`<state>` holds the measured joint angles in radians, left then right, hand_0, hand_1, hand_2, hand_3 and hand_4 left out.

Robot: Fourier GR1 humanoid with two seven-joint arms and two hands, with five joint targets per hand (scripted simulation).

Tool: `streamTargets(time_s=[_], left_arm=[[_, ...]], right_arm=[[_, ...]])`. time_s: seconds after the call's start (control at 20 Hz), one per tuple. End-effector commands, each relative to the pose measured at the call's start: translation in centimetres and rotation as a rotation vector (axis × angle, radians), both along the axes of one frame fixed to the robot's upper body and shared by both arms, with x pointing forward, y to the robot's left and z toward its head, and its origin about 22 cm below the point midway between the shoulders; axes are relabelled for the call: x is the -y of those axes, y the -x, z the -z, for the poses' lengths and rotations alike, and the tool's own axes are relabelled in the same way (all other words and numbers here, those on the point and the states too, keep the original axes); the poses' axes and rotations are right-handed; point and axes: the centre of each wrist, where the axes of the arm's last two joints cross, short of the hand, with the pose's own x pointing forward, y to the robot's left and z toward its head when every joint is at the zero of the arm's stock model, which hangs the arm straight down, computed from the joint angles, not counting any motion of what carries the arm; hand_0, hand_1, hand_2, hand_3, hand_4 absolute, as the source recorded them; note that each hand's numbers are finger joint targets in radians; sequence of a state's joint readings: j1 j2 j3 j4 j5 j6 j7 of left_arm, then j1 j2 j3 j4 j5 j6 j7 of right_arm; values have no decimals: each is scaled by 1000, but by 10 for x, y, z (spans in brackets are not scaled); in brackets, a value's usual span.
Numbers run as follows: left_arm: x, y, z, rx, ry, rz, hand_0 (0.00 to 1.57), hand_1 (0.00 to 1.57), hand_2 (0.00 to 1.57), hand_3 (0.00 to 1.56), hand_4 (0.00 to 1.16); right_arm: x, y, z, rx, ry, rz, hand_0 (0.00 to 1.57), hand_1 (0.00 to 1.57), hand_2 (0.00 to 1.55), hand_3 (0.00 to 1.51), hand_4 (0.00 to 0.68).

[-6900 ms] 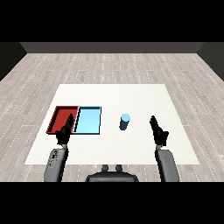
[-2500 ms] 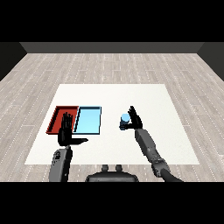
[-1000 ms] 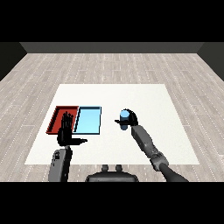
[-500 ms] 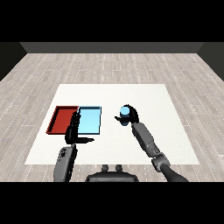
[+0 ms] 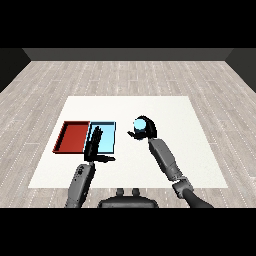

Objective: Pick the blue can and put it in the blue box

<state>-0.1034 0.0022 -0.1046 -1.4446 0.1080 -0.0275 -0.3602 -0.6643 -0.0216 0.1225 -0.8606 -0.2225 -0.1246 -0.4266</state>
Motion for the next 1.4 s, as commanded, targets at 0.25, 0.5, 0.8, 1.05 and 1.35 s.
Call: streamTargets(time_s=[0.25,0.5,0.8,1.05,1.35], left_arm=[[29,-16,-2,-24,-6,43,0,0,0,0,0],[55,-5,2,-19,-34,41,0,0,0,0,0],[71,-14,2,-72,-23,72,0,0,0,0,0],[75,-34,17,-97,-45,83,0,0,0,0,0],[89,-37,9,-135,-67,93,0,0,0,0,0]], right_arm=[[1,44,-16,53,-3,-10,1432,1432,1448,1419,659],[-15,38,-29,39,-4,-30,1428,1428,1440,1406,664],[-18,42,-5,34,-9,-74,1414,1414,1445,1414,660],[-32,60,-23,53,-8,-61,1407,1407,1445,1408,665],[-48,62,-26,87,-12,-102,1399,1399,1443,1405,679]])
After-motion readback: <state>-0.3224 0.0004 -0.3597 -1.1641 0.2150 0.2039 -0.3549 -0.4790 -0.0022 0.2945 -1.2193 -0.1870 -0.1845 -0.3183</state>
